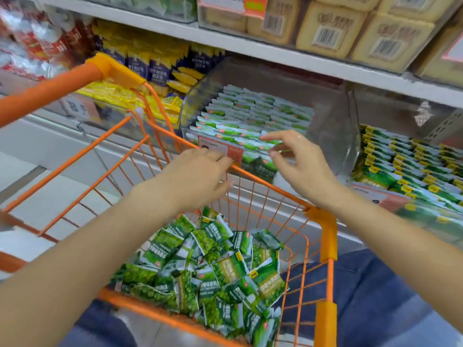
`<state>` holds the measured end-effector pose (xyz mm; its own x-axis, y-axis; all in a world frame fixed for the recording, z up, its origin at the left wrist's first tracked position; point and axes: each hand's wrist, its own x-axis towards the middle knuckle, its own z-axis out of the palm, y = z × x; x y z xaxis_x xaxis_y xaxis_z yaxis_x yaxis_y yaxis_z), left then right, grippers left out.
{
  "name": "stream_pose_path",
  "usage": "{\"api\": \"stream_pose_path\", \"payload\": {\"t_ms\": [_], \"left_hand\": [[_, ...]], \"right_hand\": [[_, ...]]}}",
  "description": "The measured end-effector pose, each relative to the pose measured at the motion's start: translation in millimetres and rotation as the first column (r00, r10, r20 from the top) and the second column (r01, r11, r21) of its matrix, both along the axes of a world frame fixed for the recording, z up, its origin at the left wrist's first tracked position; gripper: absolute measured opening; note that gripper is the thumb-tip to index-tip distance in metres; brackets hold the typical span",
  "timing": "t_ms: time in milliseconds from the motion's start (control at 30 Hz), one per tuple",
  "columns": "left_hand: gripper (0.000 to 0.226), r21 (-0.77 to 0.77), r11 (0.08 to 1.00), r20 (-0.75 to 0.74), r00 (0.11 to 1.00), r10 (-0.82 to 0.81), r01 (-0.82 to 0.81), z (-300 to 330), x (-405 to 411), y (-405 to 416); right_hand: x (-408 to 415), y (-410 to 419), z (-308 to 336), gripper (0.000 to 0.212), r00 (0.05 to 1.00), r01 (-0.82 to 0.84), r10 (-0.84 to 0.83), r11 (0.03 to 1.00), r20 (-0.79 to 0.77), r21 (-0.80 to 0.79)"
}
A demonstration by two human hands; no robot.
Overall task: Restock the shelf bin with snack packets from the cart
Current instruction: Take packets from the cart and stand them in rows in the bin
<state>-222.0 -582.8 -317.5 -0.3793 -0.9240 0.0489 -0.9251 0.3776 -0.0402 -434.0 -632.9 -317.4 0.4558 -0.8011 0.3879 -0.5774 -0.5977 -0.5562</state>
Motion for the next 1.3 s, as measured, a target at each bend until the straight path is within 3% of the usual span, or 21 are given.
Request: {"api": "stream_pose_path", "payload": {"t_ms": [67, 100, 200, 300, 400, 467, 500, 600, 700, 800, 900, 1000, 1100, 1200, 1300], "left_hand": [[0.053, 0.008, 0.999, 0.030, 0.998, -0.052, 0.052, -2.7, 8.9, 25.4], [0.055, 0.055, 0.996, 0.036, 0.997, -0.072, 0.070, -8.1, 13.6, 38.8], [0.053, 0.335, 0.942, 0.123, 0.991, -0.047, 0.003, -33.1, 27.8, 63.5], [0.052, 0.553, 0.814, 0.251, 0.967, 0.039, -0.176, -47.1, 36.5, 61.0], [0.054, 0.579, 0.797, 0.163, 0.982, 0.098, -0.175, -50.9, 42.7, 54.6], [0.055, 0.576, 0.805, 0.083, 0.990, 0.116, -0.143, -50.3, 43.7, 52.8], [0.055, 0.578, 0.804, 0.069, 0.990, 0.123, -0.140, -49.7, 43.3, 52.8], [0.054, 0.581, 0.800, 0.082, 0.989, 0.124, -0.148, -51.3, 41.9, 53.4], [0.053, 0.620, 0.780, -0.049, 0.987, 0.150, -0.088, -43.4, 37.2, 55.9], [0.052, 0.669, 0.742, -0.303, 0.925, 0.227, 0.037, -30.9, 28.8, 61.0], [0.029, 0.561, 0.822, -0.485, 0.844, 0.228, 0.100, -28.0, 23.6, 60.2], [0.049, 0.547, 0.828, -0.632, 0.711, 0.310, 0.125, -20.5, 21.4, 60.3], [0.049, 0.505, 0.851, -0.729, 0.600, 0.329, 0.145, -15.3, 16.8, 57.2], [0.048, 0.452, 0.882, -0.781, 0.538, 0.318, 0.134, -10.4, 5.4, 51.7], [0.047, 0.371, 0.926, -0.787, 0.551, 0.277, 0.064, -3.9, -11.1, 37.4]], "right_hand": [[3.9, 31.4, -3.4, 0.028, 0.955, -0.224, 0.224, 0.974, -0.193, 0.022], [7.9, 42.2, -6.8, 0.028, 0.880, -0.320, 0.336, 0.942, -0.337, 0.104], [26.7, 59.3, -30.0, 0.035, 0.445, -0.364, 0.566, 0.823, -0.694, 0.437], [45.8, 68.8, -57.7, 0.046, 0.110, -0.307, 0.607, 0.774, -0.787, 0.554], [51.9, 77.2, -79.7, 0.045, -0.052, -0.311, 0.611, 0.742, -0.790, 0.594], [51.9, 79.7, -86.7, 0.031, -0.120, -0.311, 0.596, 0.737, -0.794, 0.600], [51.3, 79.4, -87.9, 0.024, -0.117, -0.324, 0.586, 0.741, -0.802, 0.589], [51.1, 72.9, -88.1, 0.035, 0.018, -0.357, 0.567, 0.773, -0.823, 0.525], [53.1, 63.1, -73.0, 0.025, 0.327, -0.331, 0.560, 0.822, -0.761, 0.463], [47.8, 53.4, -48.6, 0.018, 0.688, -0.296, 0.501, 0.854, -0.525, 0.427], [40.1, 52.3, -34.5, 0.015, 0.897, -0.303, 0.404, 0.858, -0.179, 0.415], [38.2, 58.5, -30.9, 0.009, 0.961, -0.272, 0.262, 0.845, 0.086, 0.460], [35.8, 58.8, -23.6, 0.011, 0.927, -0.288, 0.072, 0.764, 0.367, 0.578], [24.1, 54.0, -17.1, 0.019, 0.901, -0.351, 0.076, 0.705, 0.427, 0.616], [8.2, 53.2, -8.2, 0.029, 0.907, -0.333, 0.044, 0.685, 0.419, 0.648]]}}
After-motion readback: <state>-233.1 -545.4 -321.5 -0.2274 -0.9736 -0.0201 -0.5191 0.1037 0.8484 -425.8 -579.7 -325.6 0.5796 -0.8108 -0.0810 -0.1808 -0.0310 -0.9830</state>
